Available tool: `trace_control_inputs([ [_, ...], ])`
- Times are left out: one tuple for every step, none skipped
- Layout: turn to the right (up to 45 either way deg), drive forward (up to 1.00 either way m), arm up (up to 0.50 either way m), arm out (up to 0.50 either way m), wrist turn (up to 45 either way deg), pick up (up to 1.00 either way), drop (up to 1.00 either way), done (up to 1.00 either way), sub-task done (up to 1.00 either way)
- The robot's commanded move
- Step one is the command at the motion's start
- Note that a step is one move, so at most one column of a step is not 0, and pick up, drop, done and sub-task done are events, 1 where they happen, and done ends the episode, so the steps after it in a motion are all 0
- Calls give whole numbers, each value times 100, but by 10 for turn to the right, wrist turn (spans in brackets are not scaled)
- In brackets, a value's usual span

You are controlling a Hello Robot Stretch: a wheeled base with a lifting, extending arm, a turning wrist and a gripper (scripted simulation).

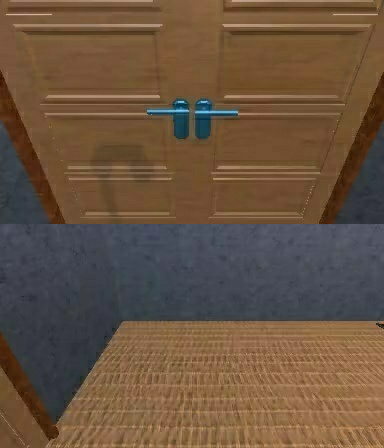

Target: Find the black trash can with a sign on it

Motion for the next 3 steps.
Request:
trace_control_inputs([
  [-450,0,0,0,0,0,0,0,0],
  [-450,0,0,0,0,0,0,0,0],
  [-450,0,0,0,0,0,0,0,0],
])
